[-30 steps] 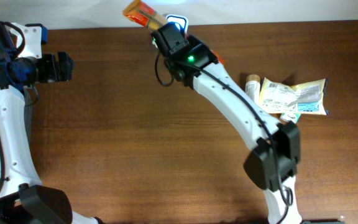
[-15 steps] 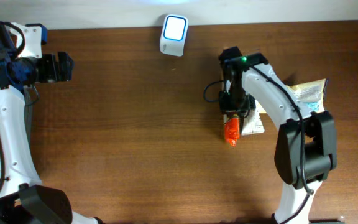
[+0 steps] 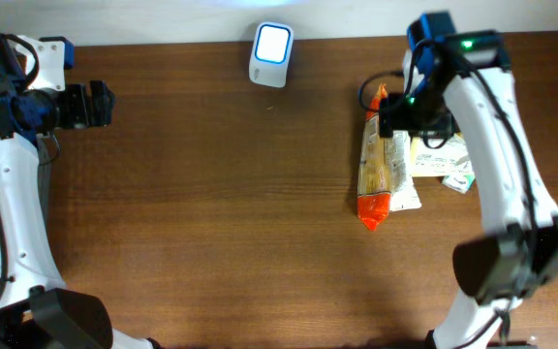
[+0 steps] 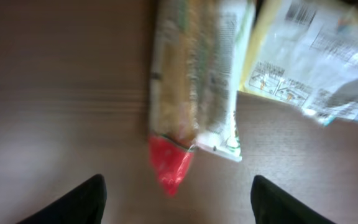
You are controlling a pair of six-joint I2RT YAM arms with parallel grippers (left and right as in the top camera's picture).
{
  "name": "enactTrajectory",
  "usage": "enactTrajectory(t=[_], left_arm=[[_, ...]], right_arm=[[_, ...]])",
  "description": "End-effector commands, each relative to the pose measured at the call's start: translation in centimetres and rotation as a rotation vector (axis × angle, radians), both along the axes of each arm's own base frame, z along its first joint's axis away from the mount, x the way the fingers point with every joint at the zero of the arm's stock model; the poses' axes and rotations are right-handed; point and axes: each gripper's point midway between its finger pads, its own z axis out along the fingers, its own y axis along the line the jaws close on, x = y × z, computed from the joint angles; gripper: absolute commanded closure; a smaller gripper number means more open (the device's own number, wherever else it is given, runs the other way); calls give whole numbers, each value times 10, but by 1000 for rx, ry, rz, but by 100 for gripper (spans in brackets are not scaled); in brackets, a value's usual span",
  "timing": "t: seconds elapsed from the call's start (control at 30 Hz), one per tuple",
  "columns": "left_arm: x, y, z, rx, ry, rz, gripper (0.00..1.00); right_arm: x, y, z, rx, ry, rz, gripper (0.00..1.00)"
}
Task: Scan the item barcode
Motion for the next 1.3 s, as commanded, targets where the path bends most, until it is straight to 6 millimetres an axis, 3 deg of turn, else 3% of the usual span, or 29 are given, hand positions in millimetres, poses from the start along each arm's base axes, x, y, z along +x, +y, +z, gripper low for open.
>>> enactTrajectory(t=[0.0,0.03,0.07,0.2,0.47,0.67,0.73,0.9,1.0,1.2,1.27], left_arm=[[-3,1,11,13,-27,-10,1],[-3,1,11,13,-27,-10,1],[-3,1,11,13,-27,-10,1],[-3,1,11,13,-27,-10,1],[-3,1,11,13,-27,-10,1],[-3,1,11,13,-27,-10,1],[-3,1,11,13,-27,-10,1],[-3,1,11,13,-27,-10,1],[-3,1,11,13,-27,-10,1],[-3,1,11,13,-27,-10,1],[-3,1,11,13,-27,-10,1]], right_arm=[[-34,22,103,46,-255,92,9],[-48,26,124,55,-304,110,1],[-68,27,148,69,-367,127,1],[-105,20,188,94,-505,133,1],[-126,-1,210,32,-602,93,1],[-127,-13,234,-13,-838,92,1],[-125,-22,226,-36,-925,84,1],[-127,-45,182,-51,-1110,-14,1],[-131,-46,145,-32,-1277,-28,1],[-142,-46,37,-10,-1461,-36,1],[-142,-46,12,-10,-1462,-36,1]])
